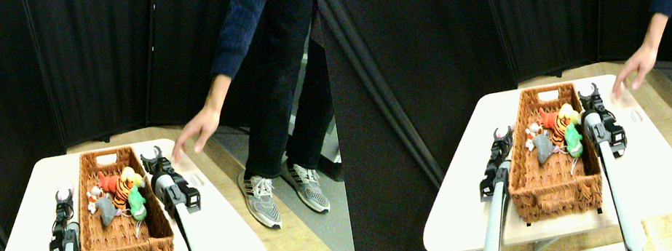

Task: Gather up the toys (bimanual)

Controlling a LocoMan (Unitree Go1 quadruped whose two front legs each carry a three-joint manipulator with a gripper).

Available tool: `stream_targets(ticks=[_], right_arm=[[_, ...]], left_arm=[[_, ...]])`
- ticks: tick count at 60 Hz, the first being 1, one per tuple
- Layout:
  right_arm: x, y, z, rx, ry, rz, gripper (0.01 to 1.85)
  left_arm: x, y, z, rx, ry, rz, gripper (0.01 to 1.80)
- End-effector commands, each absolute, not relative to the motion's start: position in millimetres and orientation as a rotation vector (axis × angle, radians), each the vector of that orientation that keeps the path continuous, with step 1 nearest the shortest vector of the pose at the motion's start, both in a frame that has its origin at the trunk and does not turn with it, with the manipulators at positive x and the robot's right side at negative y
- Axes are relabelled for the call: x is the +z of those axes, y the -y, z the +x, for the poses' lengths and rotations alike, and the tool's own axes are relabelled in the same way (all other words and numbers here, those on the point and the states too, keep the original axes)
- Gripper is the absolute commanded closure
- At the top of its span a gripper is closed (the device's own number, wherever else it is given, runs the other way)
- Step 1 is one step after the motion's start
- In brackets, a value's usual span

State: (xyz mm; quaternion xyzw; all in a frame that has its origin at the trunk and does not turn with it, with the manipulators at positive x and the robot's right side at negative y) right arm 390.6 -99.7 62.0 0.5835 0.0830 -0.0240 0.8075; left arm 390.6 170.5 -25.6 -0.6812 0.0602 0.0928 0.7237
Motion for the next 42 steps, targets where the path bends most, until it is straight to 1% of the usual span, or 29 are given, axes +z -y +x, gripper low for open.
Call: stream_targets(ticks=[1,5,8,11,12,13,14,20,26,30,33,37,39,42], right_arm=[[69,100,394,-0.02,-0.138,1.259,1.51],[69,100,394,-0.022,-0.133,1.269,1.54],[69,100,394,-0.028,-0.131,1.271,1.55],[69,100,393,-0.043,-0.127,1.274,1.55],[69,100,393,-0.043,-0.127,1.274,1.55],[69,100,393,-0.043,-0.125,1.273,1.55],[69,100,393,-0.043,-0.125,1.273,1.55],[69,101,393,-0.049,-0.119,1.27,1.54],[68,103,394,-0.046,-0.114,1.264,1.53],[67,104,395,-0.056,-0.106,1.264,1.54],[65,105,397,-0.073,-0.105,1.273,1.54],[64,105,398,-0.075,-0.103,1.271,1.53],[61,107,401,-0.089,-0.103,1.269,1.51],[60,108,401,-0.098,-0.099,1.267,1.51]], left_arm=[[-4.7,-170,392,0.126,-0.102,-1.496,1.8],[3.9,-171,392,0.096,-0.098,-1.459,1.8],[7.6,-171,391,0.088,-0.1,-1.455,1.8],[16.4,-171,388,0.07,-0.103,-1.456,1.8],[16.4,-171,388,0.07,-0.103,-1.456,1.8],[21.0,-170,387,0.053,-0.106,-1.455,1.8],[21.0,-170,387,0.053,-0.106,-1.455,1.8],[34.4,-168,384,0.017,-0.13,-1.462,1.8],[43.0,-162,381,0.0,-0.136,-1.461,1.8],[49.3,-156,379,-0.037,-0.146,-1.451,1.8],[54.7,-151,377,-0.066,-0.173,-1.449,1.8],[58.7,-148,376,-0.071,-0.18,-1.452,1.8],[66.4,-143,374,-0.085,-0.199,-1.456,1.8],[70.5,-140,373,-0.094,-0.209,-1.461,1.8]])
